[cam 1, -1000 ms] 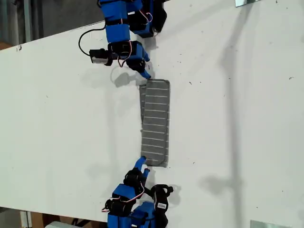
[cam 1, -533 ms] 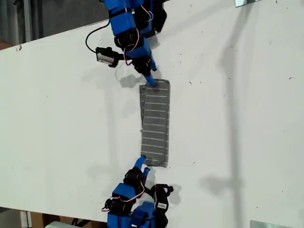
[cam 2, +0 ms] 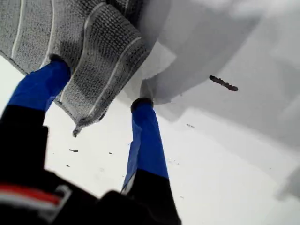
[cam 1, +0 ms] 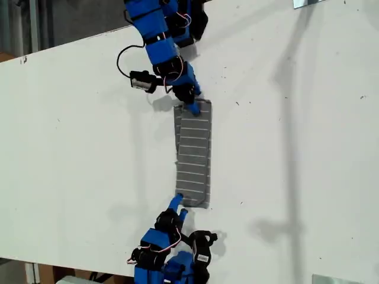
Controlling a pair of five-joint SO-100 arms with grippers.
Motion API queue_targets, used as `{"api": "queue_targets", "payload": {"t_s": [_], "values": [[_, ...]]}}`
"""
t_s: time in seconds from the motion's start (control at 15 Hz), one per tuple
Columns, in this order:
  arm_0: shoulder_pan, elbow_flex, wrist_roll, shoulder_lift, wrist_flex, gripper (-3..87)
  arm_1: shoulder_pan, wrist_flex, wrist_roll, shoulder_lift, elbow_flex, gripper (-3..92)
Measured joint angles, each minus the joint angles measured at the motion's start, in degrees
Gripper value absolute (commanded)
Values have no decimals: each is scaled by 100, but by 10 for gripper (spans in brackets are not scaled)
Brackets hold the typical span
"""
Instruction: Grasp corners of a square towel and fold twice.
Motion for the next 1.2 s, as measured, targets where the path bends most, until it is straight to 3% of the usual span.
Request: {"api": "queue_targets", "payload": {"t_s": [0.2, 0.4, 0.8, 1.2], "values": [[44, 132, 0, 255, -70, 244, 70, -220, 18, -396, -132, 275], [88, 483, -88, 703, -97, 244, 79, -404, -9, -633, -202, 6], [88, 896, -123, 870, -114, 244, -97, -475, 299, -554, -193, -2], [-958, 1600, 185, 369, -62, 243, -510, 1222, 800, 457, -97, -1]]}}
